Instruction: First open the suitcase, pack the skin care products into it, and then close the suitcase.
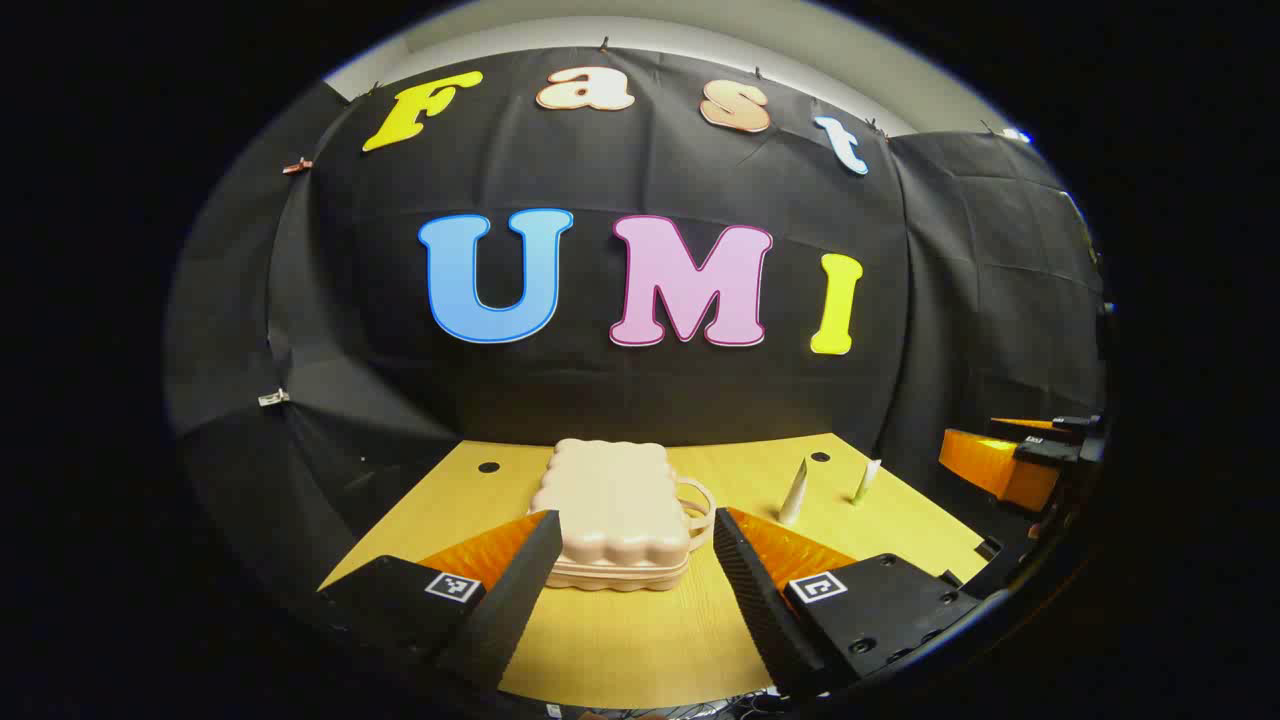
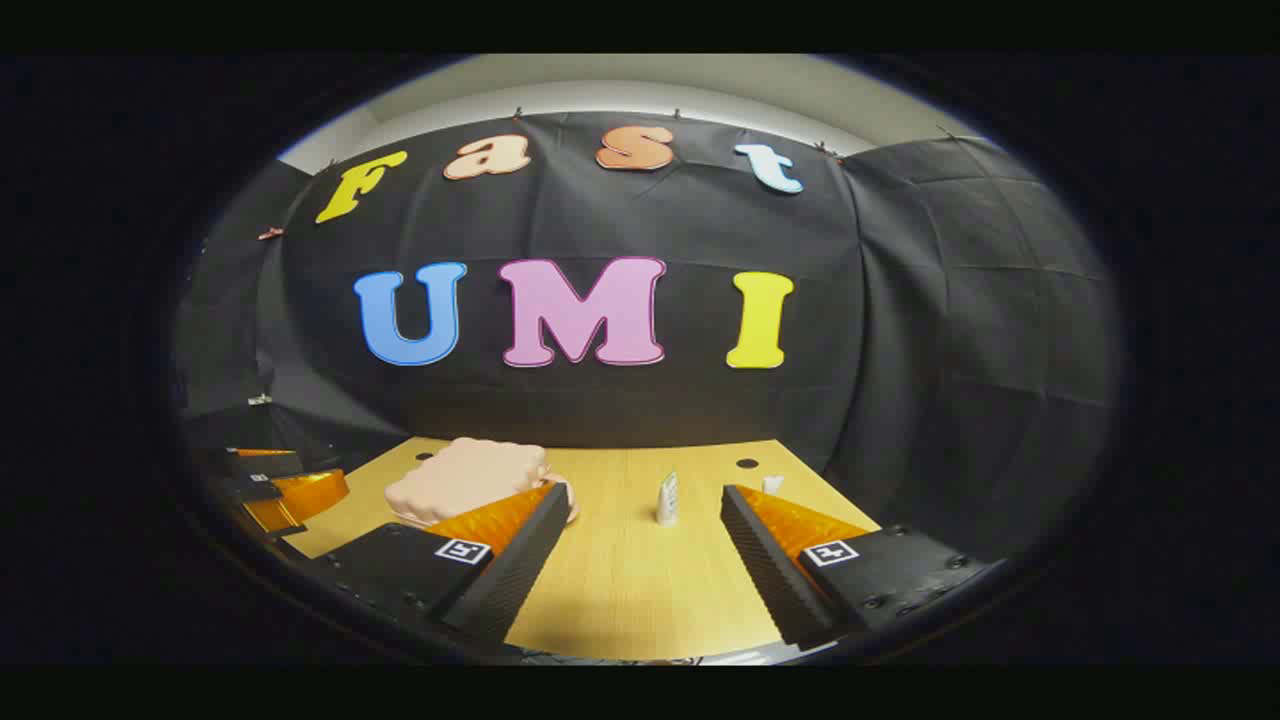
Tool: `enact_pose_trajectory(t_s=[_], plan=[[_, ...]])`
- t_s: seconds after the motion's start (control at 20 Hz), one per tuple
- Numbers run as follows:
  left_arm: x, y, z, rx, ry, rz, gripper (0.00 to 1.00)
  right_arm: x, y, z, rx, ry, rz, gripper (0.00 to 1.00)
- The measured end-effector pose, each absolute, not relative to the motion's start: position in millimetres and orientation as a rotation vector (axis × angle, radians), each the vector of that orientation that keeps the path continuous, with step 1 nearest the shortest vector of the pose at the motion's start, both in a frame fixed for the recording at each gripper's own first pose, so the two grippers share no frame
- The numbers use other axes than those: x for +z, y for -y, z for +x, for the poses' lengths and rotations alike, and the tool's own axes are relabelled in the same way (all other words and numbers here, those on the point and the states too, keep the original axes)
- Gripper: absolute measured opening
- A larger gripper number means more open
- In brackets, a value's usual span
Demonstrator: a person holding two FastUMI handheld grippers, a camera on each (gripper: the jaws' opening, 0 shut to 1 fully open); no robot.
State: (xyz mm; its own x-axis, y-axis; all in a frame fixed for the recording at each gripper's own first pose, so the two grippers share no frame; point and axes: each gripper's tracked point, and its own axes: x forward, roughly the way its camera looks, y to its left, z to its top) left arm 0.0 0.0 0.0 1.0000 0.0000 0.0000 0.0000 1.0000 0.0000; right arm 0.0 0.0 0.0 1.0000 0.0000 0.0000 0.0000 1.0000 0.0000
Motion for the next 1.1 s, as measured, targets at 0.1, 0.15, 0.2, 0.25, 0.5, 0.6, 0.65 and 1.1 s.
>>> enact_pose_trajectory(t_s=[0.1, 0.15, 0.2, 0.25, 0.5, 0.6, 0.65, 1.1], plan=[[3.6, 3.6, 12.4, 0.014, -0.006, 0.003, 0.96, 0.4, 6.2, 13.9, 0.011, -0.006, 0.003, 0.97], [3.6, 5.4, 18.0, 0.027, -0.011, 0.008, 0.96, 0.1, 8.1, 21.5, 0.021, -0.015, 0.012, 0.97], [4.8, 8.1, 22.9, 0.034, -0.013, 0.012, 0.96, 0.0, 10.8, 27.3, 0.026, -0.019, 0.018, 0.97], [5.1, 12.2, 28.4, 0.035, -0.018, 0.014, 0.96, 1.8, 13.9, 33.0, 0.028, -0.018, 0.023, 0.97], [8.2, 26.5, 54.6, 0.044, -0.037, 0.002, 0.96, 0.1, 33.5, 59.1, 0.027, -0.027, 0.041, 0.97], [8.9, 28.4, 61.8, 0.048, -0.040, 0.001, 0.96, -3.7, 36.9, 66.9, 0.026, -0.046, 0.053, 0.97], [8.7, 28.4, 64.6, 0.051, -0.043, 0.003, 0.96, -3.5, 37.6, 70.1, 0.026, -0.050, 0.059, 0.97], [5.5, 83.0, 155.1, -0.039, -0.089, 0.023, 0.96, 11.7, 70.0, 102.4, 0.028, -0.010, 0.026, 0.97]])
